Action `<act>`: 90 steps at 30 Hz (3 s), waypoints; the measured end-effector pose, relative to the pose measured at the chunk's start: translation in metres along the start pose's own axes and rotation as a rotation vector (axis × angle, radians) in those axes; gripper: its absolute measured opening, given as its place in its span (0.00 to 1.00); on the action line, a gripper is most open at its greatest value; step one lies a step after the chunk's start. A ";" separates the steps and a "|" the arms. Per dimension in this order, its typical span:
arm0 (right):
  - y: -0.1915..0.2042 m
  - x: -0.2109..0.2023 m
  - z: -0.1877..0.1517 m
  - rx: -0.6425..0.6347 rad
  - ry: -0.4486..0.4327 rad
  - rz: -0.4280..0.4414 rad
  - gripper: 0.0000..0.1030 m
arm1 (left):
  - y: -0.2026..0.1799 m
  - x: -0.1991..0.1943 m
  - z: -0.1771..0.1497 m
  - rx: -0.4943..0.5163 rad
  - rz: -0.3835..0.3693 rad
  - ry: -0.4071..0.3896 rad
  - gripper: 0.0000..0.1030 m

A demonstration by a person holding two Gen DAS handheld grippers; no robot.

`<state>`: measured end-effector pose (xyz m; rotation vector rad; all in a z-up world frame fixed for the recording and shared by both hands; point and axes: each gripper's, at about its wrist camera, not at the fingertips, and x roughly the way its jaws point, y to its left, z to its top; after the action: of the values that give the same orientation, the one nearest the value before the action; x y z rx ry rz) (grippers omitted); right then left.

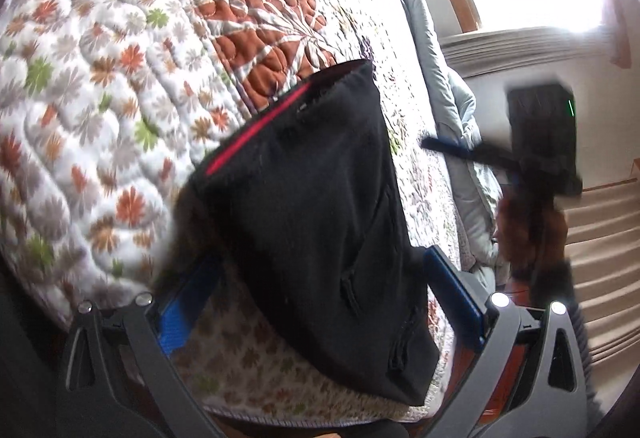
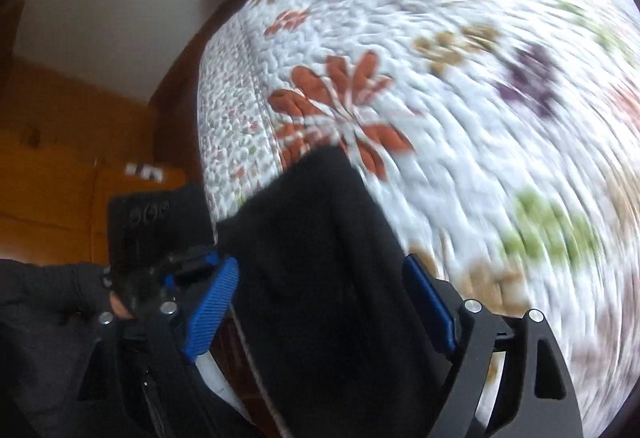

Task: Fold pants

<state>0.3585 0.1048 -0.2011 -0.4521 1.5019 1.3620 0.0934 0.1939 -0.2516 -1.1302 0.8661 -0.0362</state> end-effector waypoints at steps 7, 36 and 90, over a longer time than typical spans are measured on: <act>-0.010 0.060 0.040 -0.071 0.204 0.126 0.82 | 0.004 0.005 0.006 -0.006 -0.006 -0.014 0.97; -0.001 0.078 0.038 -0.100 0.258 0.017 0.37 | -0.012 -0.030 0.011 0.078 0.135 -0.052 0.31; 0.138 -0.177 -0.163 0.035 -0.164 -0.560 0.33 | -0.255 -0.065 -0.111 0.764 -0.055 -0.066 0.23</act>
<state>0.2515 -0.0611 -0.0061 -0.6632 1.1463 0.9045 0.0784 0.0188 -0.0264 -0.4333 0.6688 -0.3448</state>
